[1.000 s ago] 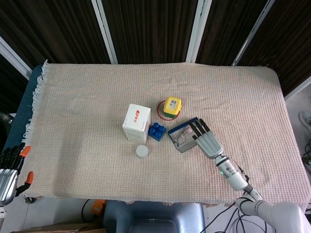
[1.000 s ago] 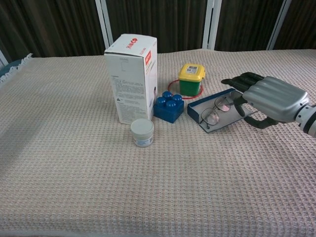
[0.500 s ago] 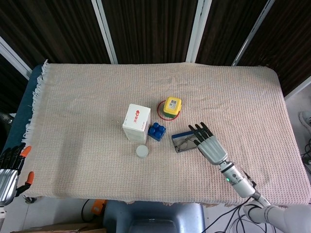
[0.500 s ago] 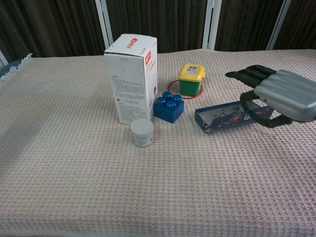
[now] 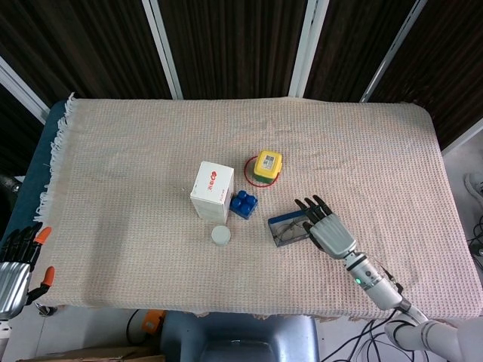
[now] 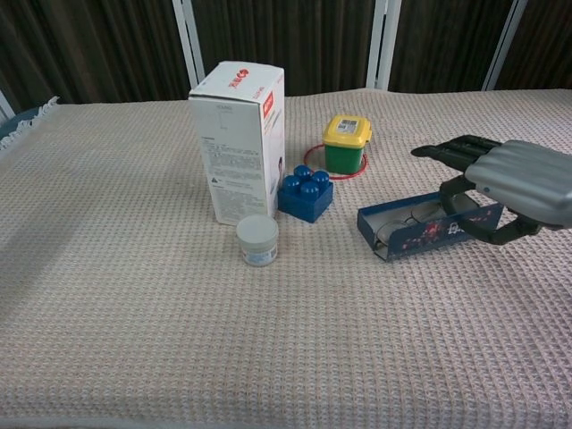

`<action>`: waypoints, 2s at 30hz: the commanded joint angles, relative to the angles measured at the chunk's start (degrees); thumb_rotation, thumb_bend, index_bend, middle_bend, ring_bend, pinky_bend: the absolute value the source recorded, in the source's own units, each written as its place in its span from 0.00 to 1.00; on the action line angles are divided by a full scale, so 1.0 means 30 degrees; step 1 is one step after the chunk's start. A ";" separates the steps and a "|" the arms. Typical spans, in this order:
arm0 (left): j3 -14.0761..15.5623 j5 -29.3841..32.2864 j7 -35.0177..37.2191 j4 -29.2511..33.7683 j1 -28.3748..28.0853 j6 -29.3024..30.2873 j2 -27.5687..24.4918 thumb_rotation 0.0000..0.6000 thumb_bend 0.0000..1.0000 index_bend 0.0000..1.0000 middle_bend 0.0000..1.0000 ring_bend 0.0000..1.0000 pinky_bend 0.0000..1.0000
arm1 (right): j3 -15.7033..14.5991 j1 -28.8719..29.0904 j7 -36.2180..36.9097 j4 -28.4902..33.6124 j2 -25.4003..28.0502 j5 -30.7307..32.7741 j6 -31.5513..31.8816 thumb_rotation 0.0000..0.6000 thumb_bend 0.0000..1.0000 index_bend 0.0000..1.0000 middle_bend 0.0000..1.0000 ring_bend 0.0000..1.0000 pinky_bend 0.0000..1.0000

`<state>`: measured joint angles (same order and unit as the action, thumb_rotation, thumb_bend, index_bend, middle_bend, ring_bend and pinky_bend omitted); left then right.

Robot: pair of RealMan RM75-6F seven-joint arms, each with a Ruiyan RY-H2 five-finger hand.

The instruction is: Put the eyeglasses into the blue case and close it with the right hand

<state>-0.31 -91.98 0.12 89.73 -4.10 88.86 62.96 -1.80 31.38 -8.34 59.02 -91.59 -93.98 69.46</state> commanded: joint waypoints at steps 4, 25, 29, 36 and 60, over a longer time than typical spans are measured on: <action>-0.0018 0.0021 0.0128 -0.0032 0.0075 0.0149 -0.0047 1.00 0.45 0.00 0.00 0.00 0.04 | 0.0081 0.0160 0.0634 -0.0167 -0.0271 -0.0388 0.0411 1.00 0.63 0.75 0.10 0.00 0.00; -0.0008 0.0045 0.0159 -0.0028 0.0085 0.0108 -0.0057 1.00 0.45 0.00 0.00 0.00 0.04 | 0.1384 0.0628 0.3971 -0.0441 0.0376 0.0860 -0.0128 1.00 0.63 0.75 0.10 0.00 0.00; -0.0018 0.0079 0.0106 -0.0045 0.0054 0.0036 -0.0034 1.00 0.45 0.00 0.00 0.00 0.04 | 0.2058 0.1185 0.3839 -0.0428 0.0383 0.1805 -0.1404 1.00 0.63 0.75 0.10 0.00 0.00; -0.0002 0.0109 0.0052 -0.0052 0.0001 -0.0097 -0.0021 1.00 0.45 0.00 0.00 0.00 0.04 | 0.2486 0.2152 0.2706 -0.0790 -0.0295 0.2528 -0.3163 1.00 0.63 0.75 0.10 0.00 0.00; 0.0005 0.0111 0.0310 -0.0024 0.0101 0.0059 -0.0129 1.00 0.45 0.00 0.00 0.00 0.04 | 0.3918 0.4020 -0.1696 -0.1026 -0.1815 0.5555 -0.6367 1.00 0.63 0.52 0.06 0.00 0.00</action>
<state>-0.29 -91.65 1.05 89.67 -3.80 89.04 62.57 9.67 43.19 -12.92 56.09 -96.77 -77.66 50.49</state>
